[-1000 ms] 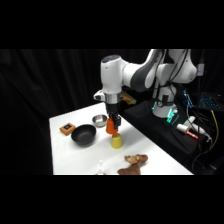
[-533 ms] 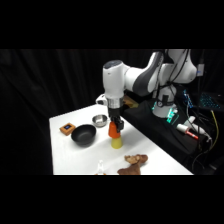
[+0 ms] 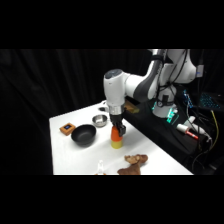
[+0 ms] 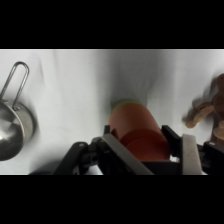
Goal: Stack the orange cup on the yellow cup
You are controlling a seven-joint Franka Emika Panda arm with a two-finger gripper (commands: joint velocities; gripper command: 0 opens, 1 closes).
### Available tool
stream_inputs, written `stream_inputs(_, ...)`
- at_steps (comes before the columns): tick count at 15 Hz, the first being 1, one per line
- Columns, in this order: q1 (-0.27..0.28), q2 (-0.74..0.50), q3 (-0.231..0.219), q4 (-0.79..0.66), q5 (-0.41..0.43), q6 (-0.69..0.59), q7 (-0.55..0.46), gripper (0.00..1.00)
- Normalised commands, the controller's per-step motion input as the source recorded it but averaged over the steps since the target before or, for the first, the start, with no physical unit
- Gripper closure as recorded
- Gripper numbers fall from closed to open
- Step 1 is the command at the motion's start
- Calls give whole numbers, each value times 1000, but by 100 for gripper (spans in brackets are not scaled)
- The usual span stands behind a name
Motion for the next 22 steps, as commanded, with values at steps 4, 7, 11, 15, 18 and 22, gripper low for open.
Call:
stream_inputs(4,-15,138,53,110,172,92,-193,48)
stream_inputs(7,0,61,35,105,126,40,-164,0)
stream_inputs(11,0,-19,5,76,90,-12,-137,0)
stream_inputs(15,59,-275,-39,7,-51,-287,-17,0)
stream_inputs(18,58,-462,-25,-5,-86,-485,27,0)
stream_inputs(22,25,-448,28,46,-72,-469,10,0)
